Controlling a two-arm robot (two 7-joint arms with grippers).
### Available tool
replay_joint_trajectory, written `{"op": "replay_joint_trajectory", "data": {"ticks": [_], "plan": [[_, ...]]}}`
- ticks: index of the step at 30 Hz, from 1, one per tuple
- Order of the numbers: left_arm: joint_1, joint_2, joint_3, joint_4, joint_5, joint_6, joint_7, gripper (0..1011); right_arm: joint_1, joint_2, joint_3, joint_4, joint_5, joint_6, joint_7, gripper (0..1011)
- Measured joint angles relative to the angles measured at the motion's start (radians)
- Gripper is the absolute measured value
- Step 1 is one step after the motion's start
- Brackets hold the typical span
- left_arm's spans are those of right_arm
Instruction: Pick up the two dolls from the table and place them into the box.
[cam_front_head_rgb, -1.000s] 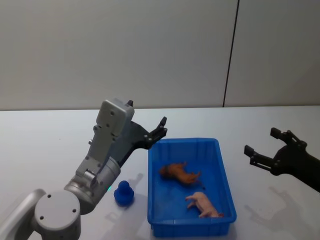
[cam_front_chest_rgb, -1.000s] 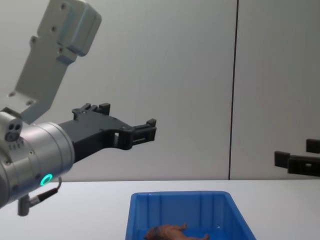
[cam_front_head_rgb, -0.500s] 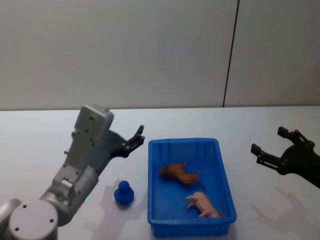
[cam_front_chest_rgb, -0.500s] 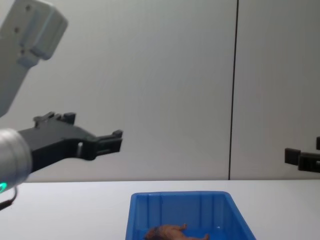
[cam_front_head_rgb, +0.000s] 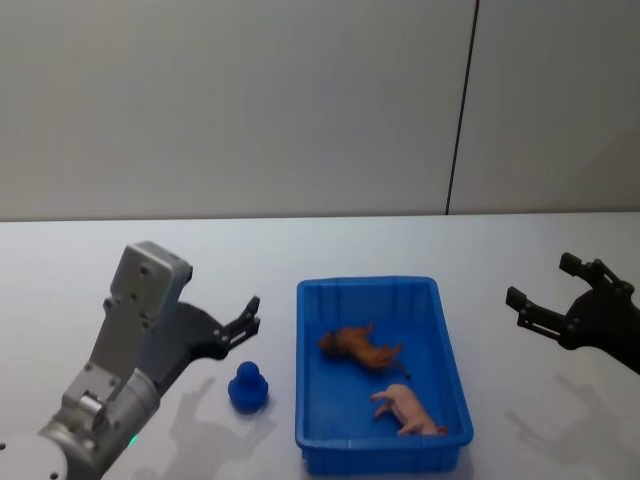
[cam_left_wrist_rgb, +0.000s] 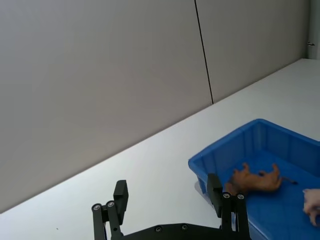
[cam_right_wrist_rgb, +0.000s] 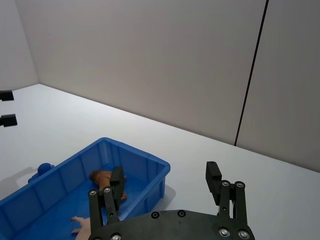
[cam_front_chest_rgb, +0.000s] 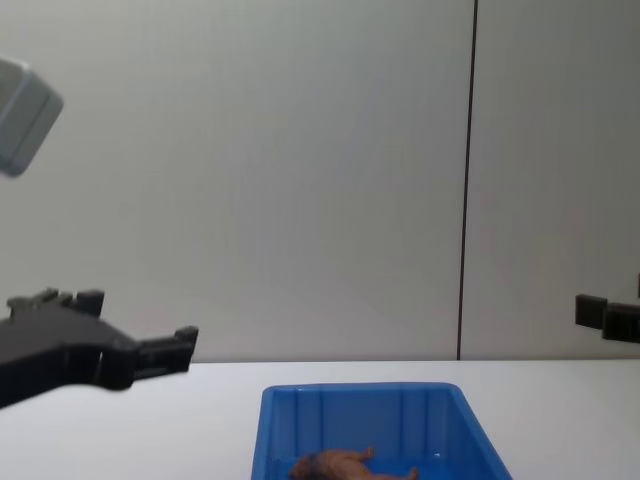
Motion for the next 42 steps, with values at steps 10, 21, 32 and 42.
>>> {"op": "replay_joint_trajectory", "data": {"ticks": [10,21,32,42], "plan": [[0.019,0.011,-0.004,0.048,-0.035,-0.024,-0.066,1001,-0.001,0.001,0.001,0.0,0.002,-0.002,-0.001,1001],[-0.013,-0.016,-0.001,0.169,-0.044,-0.057,-0.207,1001,-0.002,0.002,0.002,0.0,0.003,-0.003,-0.001,1001],[-0.057,-0.048,0.006,0.273,-0.019,-0.066,-0.303,1001,-0.002,0.002,0.002,0.0,0.004,-0.003,-0.001,1001],[-0.105,-0.08,0.015,0.367,0.03,-0.057,-0.379,1001,-0.002,0.002,0.002,0.0,0.004,-0.003,-0.001,1001]]}}
